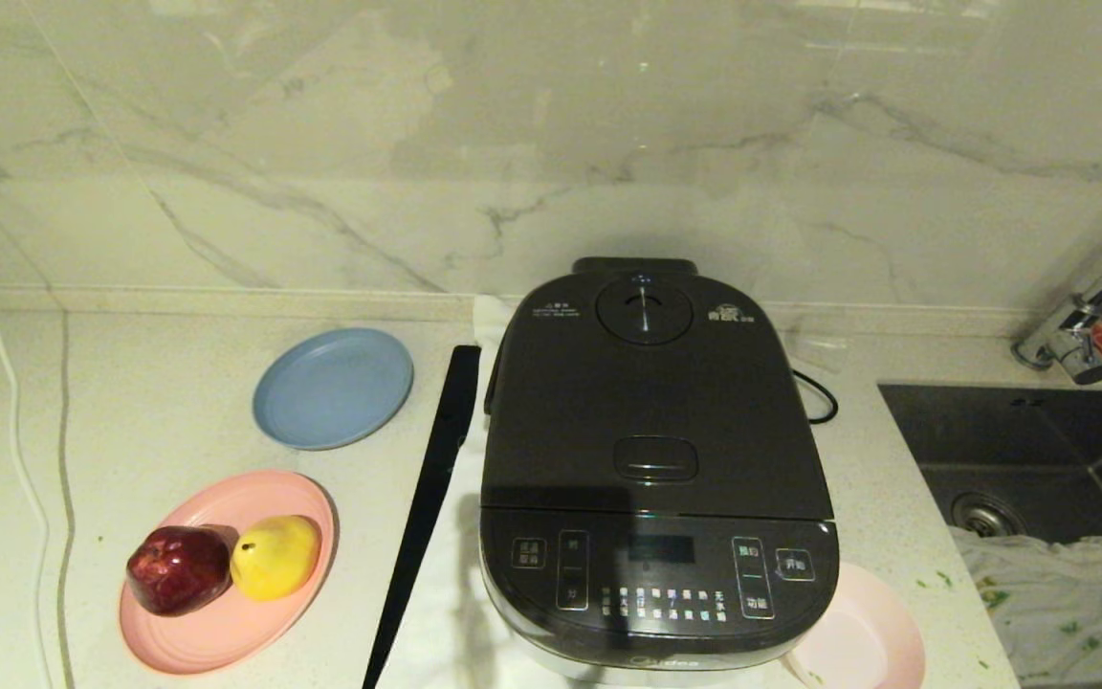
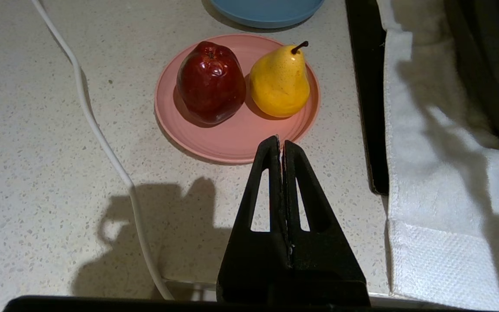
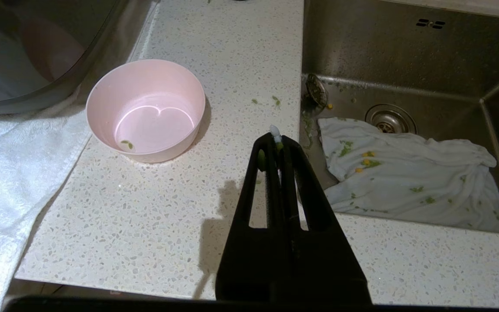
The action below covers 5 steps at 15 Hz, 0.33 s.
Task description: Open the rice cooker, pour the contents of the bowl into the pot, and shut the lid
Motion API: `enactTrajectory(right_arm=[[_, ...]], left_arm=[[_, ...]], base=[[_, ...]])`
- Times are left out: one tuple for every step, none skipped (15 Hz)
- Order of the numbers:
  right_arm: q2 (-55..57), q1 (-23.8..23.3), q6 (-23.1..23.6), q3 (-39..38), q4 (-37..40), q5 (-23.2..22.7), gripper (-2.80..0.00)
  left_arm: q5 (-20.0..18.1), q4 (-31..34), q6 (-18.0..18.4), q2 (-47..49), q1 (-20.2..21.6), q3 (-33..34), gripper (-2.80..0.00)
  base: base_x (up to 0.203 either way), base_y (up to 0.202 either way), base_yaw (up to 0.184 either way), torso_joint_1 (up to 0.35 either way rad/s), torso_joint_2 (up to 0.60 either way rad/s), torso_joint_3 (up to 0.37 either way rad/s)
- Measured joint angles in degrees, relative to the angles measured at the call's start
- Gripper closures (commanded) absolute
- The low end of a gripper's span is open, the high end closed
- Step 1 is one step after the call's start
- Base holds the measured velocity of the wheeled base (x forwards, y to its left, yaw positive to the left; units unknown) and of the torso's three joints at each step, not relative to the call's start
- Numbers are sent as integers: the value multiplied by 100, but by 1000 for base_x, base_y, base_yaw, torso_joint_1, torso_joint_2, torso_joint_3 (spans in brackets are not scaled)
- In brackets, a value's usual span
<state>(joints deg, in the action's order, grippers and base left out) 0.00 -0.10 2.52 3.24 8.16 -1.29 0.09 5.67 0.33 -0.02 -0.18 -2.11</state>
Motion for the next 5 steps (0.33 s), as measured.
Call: enactTrajectory(right_arm=[[2, 0, -2, 0, 2, 2, 0], [2, 0, -44, 0, 2, 6, 0], [2, 0, -41, -2, 4, 9, 0], [2, 0, -41, -5, 5, 9, 0], [2, 0, -42, -2, 5, 6, 0]], left_arm=[[-2, 0, 0, 0, 0, -1, 0], [-2, 0, 2, 0, 0, 0, 0], [-2, -2, 5, 0, 0, 0, 0], [0, -2, 2, 0, 0, 0, 0], [-1, -2, 0, 0, 0, -1, 0]], base=[[0, 0, 0, 0, 0, 0], [0, 0, 0, 0, 0, 0], [0, 0, 0, 0, 0, 0], [0, 0, 0, 0, 0, 0], [0, 0, 0, 0, 0, 0]])
